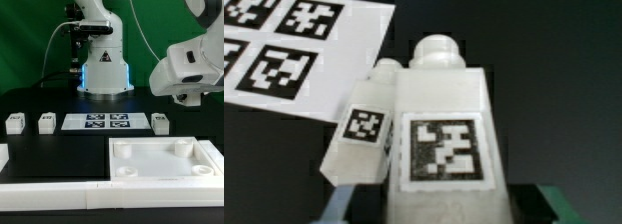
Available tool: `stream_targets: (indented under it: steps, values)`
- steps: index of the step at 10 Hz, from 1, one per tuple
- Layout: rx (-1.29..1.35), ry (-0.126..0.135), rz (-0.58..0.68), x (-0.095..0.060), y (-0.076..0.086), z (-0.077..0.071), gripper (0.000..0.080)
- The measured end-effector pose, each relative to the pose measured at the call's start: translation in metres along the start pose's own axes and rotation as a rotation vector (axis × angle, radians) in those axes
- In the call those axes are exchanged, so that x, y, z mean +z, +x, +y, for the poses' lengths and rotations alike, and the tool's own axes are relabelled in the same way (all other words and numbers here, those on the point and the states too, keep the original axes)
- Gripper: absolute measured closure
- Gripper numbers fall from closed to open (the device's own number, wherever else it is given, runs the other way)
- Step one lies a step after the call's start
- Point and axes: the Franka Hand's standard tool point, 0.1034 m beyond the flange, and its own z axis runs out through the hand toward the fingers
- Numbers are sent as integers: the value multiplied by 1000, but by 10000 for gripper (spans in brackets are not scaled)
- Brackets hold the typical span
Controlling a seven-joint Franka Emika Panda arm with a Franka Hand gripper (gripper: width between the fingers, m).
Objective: Assemble one leg
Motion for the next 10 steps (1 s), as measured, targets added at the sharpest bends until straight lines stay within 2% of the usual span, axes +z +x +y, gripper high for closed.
stream_targets:
  steps: [1,2,3,4,5,6,7,9,10]
  values:
    - [-1,4,37,-2,6,-1,506]
    - [2,15,223,-12,20,-3,506]
    - [5,5,313,-7,6,-1,506]
    - [-25,5,414,-12,11,2,506]
    - [-53,3,528,-23,14,13,506]
    - [-58,-1,604,-34,9,22,506]
    - [-59,0,701,-46,11,22,506]
    - [-65,4,938,-40,15,22,506]
    - [-68,12,1062,-42,16,22,506]
